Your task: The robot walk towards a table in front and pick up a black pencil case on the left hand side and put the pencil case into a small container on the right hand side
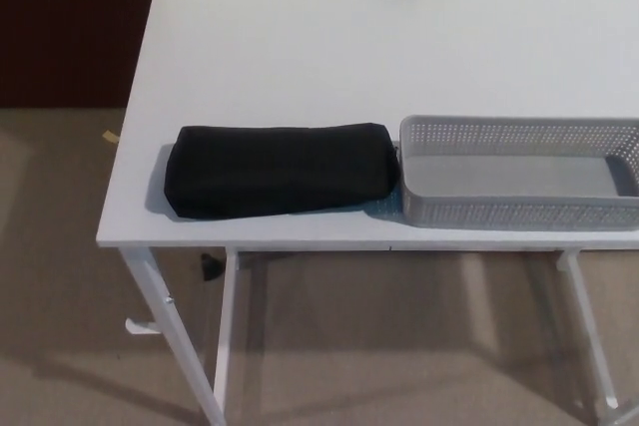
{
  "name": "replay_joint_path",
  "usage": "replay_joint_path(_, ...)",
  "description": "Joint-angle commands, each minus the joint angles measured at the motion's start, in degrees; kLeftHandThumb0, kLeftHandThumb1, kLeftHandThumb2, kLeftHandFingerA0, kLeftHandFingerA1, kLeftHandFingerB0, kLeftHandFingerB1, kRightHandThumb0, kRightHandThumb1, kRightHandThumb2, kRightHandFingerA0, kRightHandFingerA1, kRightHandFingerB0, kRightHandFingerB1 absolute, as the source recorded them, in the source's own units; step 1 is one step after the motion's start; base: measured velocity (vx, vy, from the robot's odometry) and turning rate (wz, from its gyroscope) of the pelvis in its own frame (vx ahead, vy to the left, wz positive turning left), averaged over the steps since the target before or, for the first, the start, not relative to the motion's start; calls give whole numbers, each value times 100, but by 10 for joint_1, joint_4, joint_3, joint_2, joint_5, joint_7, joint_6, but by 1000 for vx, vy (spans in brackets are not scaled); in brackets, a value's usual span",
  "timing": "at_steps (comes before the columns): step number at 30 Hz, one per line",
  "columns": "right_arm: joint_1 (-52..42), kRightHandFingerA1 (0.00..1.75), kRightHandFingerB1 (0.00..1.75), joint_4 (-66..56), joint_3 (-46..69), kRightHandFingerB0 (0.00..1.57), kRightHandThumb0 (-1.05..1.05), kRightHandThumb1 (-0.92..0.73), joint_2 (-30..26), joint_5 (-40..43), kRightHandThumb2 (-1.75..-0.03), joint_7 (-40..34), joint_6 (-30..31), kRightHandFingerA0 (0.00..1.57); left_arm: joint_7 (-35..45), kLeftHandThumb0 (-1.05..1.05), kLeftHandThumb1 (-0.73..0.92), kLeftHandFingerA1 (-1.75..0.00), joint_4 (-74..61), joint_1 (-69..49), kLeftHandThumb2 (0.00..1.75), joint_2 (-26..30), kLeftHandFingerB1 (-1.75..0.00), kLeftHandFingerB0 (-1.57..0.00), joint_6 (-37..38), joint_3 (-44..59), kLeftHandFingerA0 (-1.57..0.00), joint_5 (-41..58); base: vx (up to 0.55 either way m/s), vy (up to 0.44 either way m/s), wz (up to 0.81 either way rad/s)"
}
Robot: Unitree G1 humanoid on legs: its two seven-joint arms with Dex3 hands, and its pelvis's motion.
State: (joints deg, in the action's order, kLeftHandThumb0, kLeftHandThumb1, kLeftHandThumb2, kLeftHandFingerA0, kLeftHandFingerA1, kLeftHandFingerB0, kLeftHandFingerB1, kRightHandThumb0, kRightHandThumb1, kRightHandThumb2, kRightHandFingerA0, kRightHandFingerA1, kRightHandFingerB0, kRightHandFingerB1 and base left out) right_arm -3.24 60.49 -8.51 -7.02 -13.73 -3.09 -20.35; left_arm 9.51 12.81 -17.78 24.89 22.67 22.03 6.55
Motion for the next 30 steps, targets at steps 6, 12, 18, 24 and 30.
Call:
replay_joint_path(6, 24, 62, 65, -12, -1, 29, -49, -82, -14, -4, -71, 4, 34, 56, 106, -57, 35, -22, -322, 321, 77, 179, -15, 0, -278, -112, -1, 16, 0, 0, 0)
replay_joint_path(12, 26, 62, 65, -19, -3, 28, -51, -80, -15, -6, -74, 6, 32, 54, 131, -58, 36, -24, -286, 464, 76, 124, -13, 0, -362, -254, -5, -101, 0, 0, 0)
replay_joint_path(18, 30, 64, 68, -16, -6, 29, -51, -76, -17, -10, -75, 3, 23, 55, 152, -66, 39, -18, -170, 550, 77, 74, -9, 0, -348, -370, -6, -202, 0, 0, 0)
replay_joint_path(24, 32, 65, 65, -19, -11, 31, -50, -76, -18, -17, -73, -4, 25, 64, 130, -66, 32, -12, -65, 608, 69, 35, -12, 0, -357, -471, 0, -286, 0, 0, 0)
replay_joint_path(30, 36, 66, 65, -23, -17, 33, -48, -77, -19, -25, -73, -13, 27, 67, 121, -61, 35, -11, 14, 645, 78, 18, -12, 0, -392, -538, 0, -331, 0, 0, 0)
